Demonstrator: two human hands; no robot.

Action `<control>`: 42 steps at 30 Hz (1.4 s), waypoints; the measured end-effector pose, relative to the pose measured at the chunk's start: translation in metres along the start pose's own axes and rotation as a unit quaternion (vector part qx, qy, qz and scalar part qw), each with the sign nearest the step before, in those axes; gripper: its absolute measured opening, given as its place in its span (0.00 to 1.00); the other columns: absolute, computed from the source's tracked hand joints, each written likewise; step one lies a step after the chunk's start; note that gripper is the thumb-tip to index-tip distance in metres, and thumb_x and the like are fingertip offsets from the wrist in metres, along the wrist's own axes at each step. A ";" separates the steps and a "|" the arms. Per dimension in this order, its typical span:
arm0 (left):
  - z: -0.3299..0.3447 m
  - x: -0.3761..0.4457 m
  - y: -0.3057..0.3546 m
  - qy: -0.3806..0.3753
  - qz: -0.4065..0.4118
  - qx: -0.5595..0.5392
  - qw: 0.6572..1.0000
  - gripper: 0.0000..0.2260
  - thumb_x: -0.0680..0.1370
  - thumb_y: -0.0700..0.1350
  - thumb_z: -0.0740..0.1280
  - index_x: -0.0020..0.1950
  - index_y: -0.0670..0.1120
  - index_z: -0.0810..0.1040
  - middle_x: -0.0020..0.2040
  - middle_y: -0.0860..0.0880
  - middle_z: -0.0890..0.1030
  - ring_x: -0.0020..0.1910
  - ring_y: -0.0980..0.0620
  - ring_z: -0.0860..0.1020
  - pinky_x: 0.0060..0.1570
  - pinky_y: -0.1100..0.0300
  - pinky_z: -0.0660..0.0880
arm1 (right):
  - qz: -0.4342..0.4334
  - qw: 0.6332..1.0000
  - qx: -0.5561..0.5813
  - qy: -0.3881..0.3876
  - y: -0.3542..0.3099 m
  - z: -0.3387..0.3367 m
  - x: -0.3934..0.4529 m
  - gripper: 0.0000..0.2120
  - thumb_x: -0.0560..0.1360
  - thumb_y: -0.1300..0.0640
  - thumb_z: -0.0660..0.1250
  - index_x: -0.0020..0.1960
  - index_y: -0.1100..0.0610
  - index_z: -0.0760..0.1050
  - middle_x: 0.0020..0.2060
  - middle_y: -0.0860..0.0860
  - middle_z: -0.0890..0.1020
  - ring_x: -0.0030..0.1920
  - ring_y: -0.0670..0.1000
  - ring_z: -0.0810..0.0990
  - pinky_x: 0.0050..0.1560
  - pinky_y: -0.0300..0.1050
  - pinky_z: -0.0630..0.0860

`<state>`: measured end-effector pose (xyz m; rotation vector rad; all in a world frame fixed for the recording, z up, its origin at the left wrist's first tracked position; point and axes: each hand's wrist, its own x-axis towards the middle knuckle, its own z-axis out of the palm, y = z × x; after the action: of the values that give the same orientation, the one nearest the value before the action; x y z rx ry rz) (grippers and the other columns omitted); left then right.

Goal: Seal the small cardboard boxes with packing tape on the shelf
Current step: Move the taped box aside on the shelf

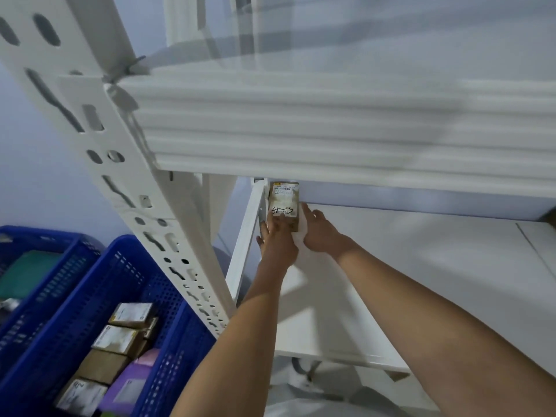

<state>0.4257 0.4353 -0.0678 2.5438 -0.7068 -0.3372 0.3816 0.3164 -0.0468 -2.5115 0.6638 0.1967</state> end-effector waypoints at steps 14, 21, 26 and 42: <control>0.065 -0.109 0.208 -0.197 0.197 0.019 0.960 0.28 0.84 0.46 0.57 0.81 0.44 0.49 0.81 0.42 0.53 0.79 0.41 0.52 0.75 0.38 0.55 | 0.303 0.941 0.006 0.152 0.174 -0.088 -0.227 0.35 0.82 0.53 0.59 0.82 0.51 0.44 0.78 0.61 0.52 0.73 0.63 0.64 0.72 0.59 0.65; 0.127 -0.201 0.333 -0.264 0.277 0.045 0.923 0.28 0.83 0.47 0.57 0.81 0.46 0.51 0.77 0.40 0.62 0.73 0.38 0.65 0.72 0.41 0.63 | 0.399 0.890 0.051 0.215 0.294 -0.122 -0.367 0.34 0.82 0.53 0.59 0.82 0.50 0.44 0.77 0.59 0.55 0.71 0.62 0.66 0.69 0.58 0.67; 0.185 -0.279 0.433 -0.295 0.309 0.053 0.902 0.28 0.82 0.47 0.58 0.81 0.47 0.52 0.75 0.39 0.64 0.72 0.37 0.66 0.70 0.42 0.65 | 0.435 0.854 0.104 0.265 0.400 -0.139 -0.486 0.40 0.75 0.49 0.62 0.81 0.53 0.47 0.74 0.61 0.60 0.71 0.63 0.67 0.67 0.57 0.71; 0.266 -0.232 0.583 -0.222 0.207 0.037 0.952 0.28 0.83 0.48 0.57 0.81 0.46 0.52 0.75 0.39 0.63 0.72 0.37 0.66 0.69 0.43 0.67 | 0.346 0.894 0.122 0.256 0.567 -0.244 -0.460 0.31 0.81 0.58 0.60 0.80 0.56 0.50 0.70 0.63 0.64 0.66 0.65 0.71 0.67 0.57 0.71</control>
<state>-0.1068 0.0200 0.0229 2.3208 -1.4134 -0.7549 -0.2981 -0.0390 0.0235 -1.9815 1.6729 -0.3015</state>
